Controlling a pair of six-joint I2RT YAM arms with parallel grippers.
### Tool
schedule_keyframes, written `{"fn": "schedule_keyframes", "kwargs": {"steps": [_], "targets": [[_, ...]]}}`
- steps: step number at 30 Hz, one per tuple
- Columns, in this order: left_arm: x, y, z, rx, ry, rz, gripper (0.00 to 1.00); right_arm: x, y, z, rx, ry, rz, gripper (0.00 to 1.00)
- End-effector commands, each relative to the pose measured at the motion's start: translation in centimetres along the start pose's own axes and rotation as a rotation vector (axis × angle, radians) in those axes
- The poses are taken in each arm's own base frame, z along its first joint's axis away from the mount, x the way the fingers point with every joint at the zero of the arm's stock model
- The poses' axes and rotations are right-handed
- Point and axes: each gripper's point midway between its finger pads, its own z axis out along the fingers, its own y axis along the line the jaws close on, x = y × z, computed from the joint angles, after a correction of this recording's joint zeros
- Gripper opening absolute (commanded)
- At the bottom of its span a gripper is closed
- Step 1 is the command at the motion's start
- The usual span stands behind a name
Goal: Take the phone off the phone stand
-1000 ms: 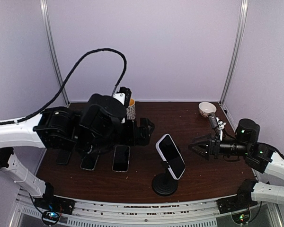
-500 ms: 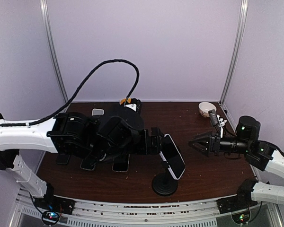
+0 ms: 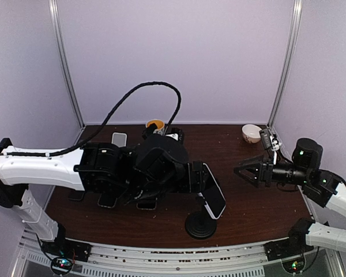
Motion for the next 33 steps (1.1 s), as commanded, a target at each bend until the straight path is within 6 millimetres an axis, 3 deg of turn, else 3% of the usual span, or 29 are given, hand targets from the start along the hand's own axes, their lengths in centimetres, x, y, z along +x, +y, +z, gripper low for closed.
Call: {"fn": "schedule_keyframes", "kwargs": {"steps": [1, 5, 11, 14, 23, 33], "targets": [[-0.4, -1.4, 0.8, 0.06, -0.007, -0.067, 0.79, -1.3, 0.7, -0.7, 0.0, -0.033, -0.037, 0.9], [0.1, -1.3, 1.4, 0.075, 0.001, -0.091, 0.62, -1.4, 0.7, -1.1, 0.007, -0.045, -0.043, 0.91], [0.7, -0.9, 2.4, 0.08, 0.022, -0.126, 0.51, -1.9, 0.8, -1.2, 0.008, -0.055, -0.052, 0.91], [0.8, -0.6, 2.7, 0.082, 0.028, -0.135, 0.41, -2.1, 0.7, -1.1, 0.011, -0.055, -0.055, 0.91], [-0.5, 0.4, 2.4, 0.111, -0.008, -0.117, 0.0, -3.2, 0.6, -0.7, -0.002, -0.071, -0.055, 0.91], [-4.0, -0.8, 0.6, 0.303, -0.05, 0.12, 0.0, -4.3, 1.0, -0.7, -0.027, -0.071, -0.069, 0.91]]}}
